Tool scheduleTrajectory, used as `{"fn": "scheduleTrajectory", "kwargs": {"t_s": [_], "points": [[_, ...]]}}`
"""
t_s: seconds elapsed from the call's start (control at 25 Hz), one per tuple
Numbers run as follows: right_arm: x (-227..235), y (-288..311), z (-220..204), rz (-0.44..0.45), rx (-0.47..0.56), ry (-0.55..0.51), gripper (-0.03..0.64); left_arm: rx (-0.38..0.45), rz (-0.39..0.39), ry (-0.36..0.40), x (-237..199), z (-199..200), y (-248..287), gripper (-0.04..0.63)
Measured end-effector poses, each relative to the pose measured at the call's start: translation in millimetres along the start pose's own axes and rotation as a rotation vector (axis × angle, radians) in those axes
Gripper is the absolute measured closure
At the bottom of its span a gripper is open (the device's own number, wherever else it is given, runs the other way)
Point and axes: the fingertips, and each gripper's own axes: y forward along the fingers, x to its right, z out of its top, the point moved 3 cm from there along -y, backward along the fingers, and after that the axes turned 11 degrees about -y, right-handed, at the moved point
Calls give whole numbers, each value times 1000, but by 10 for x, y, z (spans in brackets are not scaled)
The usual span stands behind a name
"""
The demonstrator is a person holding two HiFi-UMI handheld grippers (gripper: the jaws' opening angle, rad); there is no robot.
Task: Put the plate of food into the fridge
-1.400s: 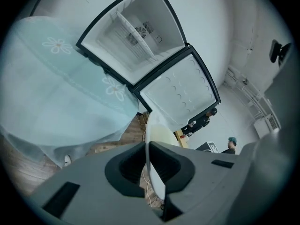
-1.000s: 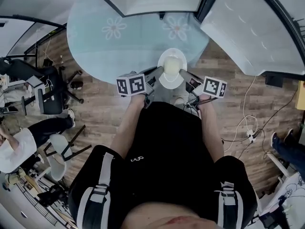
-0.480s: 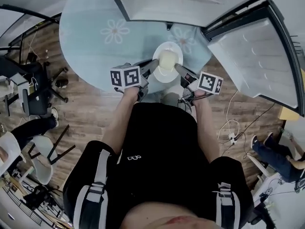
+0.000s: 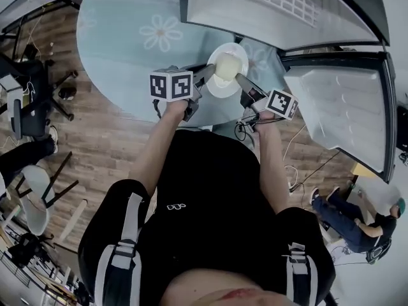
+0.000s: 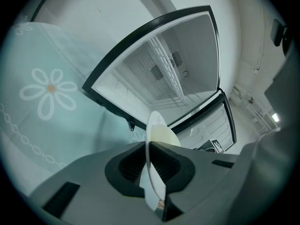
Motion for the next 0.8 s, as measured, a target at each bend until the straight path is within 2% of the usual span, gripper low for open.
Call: {"fn": "scheduleTrajectory", "kwargs": {"t_s": [0.36,0.8], "points": [[211,216,517,11,19,-11,597,58,25,38,32,487,340,565],[417,585,1010,-23,26,-19,591,129,71,41,-89,1015,638,561]]}}
